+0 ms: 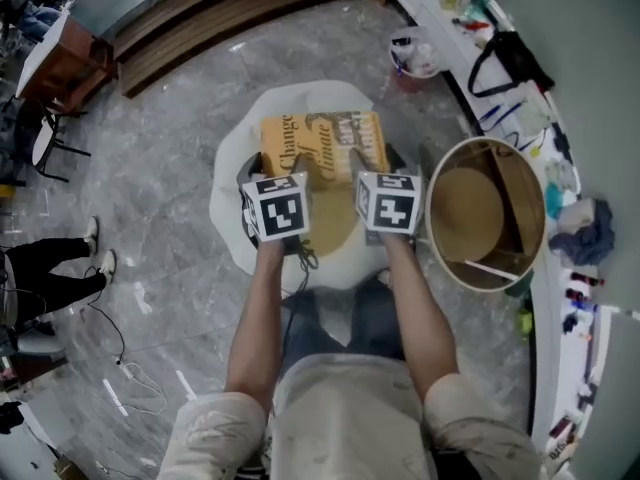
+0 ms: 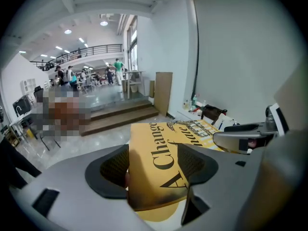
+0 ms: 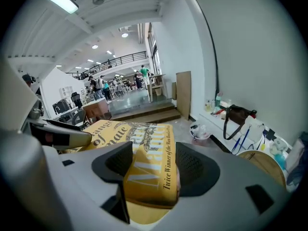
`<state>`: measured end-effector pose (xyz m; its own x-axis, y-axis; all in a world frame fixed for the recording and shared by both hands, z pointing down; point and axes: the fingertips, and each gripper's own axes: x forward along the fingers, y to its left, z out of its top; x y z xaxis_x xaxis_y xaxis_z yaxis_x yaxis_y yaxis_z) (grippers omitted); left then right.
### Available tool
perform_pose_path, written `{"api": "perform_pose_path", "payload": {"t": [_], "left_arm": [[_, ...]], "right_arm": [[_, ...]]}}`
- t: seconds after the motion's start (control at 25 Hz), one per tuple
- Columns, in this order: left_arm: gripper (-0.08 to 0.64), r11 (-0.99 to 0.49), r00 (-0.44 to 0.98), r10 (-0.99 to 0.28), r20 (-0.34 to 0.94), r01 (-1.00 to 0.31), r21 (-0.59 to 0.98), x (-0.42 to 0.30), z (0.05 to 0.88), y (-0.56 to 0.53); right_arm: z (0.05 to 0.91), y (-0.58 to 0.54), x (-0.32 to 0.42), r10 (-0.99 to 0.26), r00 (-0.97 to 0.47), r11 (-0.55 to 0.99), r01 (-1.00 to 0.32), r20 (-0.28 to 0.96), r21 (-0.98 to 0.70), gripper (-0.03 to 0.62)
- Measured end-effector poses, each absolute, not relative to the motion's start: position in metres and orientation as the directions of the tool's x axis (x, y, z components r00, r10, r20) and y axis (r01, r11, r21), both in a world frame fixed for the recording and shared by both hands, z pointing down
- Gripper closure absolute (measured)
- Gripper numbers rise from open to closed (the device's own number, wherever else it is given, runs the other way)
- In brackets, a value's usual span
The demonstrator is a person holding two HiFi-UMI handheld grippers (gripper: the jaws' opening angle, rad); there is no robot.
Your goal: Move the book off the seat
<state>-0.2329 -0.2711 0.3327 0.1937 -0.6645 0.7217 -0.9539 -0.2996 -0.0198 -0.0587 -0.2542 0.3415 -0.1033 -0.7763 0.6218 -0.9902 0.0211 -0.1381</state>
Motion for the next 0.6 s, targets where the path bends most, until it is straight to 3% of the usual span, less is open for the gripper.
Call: {"api": "perform_pose_path", "payload": {"t": [0.6], "left_arm": [[0.236,-0.478,0.337,-0.696,0.634,-0.876,-0.06,-0.007,0.25,-0.254]], "right_arm": [[0.258,-0.202,0.164,-0.842,0.107,-0.185,-0.978,0.529,-0.096,0.33]]}}
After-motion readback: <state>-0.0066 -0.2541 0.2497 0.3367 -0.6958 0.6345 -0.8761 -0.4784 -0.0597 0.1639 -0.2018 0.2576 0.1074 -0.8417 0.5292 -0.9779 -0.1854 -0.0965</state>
